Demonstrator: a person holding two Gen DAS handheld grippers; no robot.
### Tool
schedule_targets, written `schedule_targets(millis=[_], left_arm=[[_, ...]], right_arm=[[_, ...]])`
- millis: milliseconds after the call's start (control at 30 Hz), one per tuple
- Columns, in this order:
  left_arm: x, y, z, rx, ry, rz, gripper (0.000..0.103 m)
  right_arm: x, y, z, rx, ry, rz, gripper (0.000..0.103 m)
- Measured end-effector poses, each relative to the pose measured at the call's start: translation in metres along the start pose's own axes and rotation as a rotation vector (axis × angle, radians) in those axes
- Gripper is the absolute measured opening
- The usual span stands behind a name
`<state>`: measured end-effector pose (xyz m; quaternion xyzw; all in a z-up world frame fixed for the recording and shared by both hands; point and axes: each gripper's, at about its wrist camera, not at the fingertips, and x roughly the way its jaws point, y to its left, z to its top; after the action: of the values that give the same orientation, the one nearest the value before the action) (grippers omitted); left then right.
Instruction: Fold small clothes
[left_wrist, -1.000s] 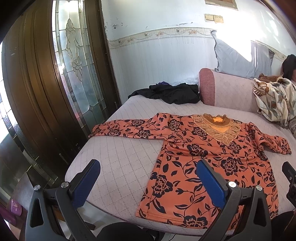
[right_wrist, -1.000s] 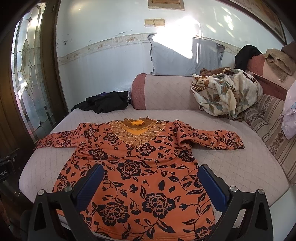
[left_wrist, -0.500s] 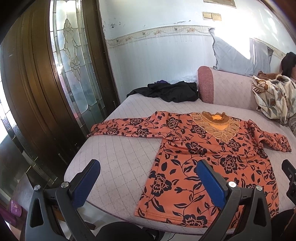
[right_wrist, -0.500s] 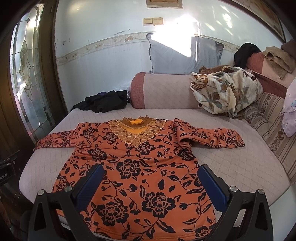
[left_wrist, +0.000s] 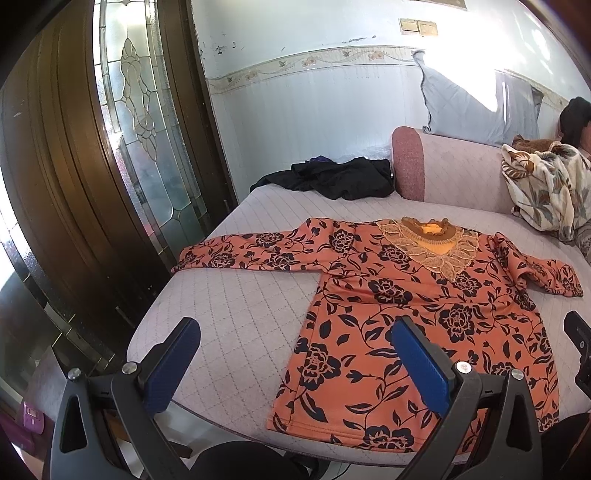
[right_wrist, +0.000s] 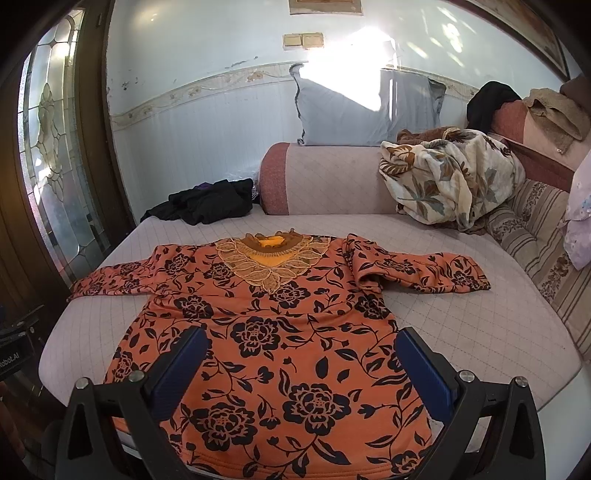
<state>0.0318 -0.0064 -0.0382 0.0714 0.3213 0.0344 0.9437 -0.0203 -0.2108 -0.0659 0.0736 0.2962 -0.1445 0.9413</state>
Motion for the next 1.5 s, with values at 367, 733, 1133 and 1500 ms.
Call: schedule_targets(millis=[367, 733, 1133, 1500], left_arm=[[0.025, -0.015, 0.007, 0.014, 0.030, -0.026, 0.103], [0.186, -0.114, -0.010, 0.078, 0.364, -0.145, 0.103], [0.235, -0.152, -0.026, 0.092, 0.399, -0.205, 0.103], [0.237, -0.153, -0.034, 0.073, 0.338, -0.188, 0.103]], right_arm=[[0.017, -0.009, 0.007, 0.013, 0.011, -0.003, 0.103], [0.139, -0.172, 0.050, 0.376, 0.109, -0.051, 0.103], [0.266, -0.380, -0.019, 1.274, 0.165, 0.136, 0.085], [0.315, -0.392, 0.001, 1.132, 0.144, 0.016, 0.008]])
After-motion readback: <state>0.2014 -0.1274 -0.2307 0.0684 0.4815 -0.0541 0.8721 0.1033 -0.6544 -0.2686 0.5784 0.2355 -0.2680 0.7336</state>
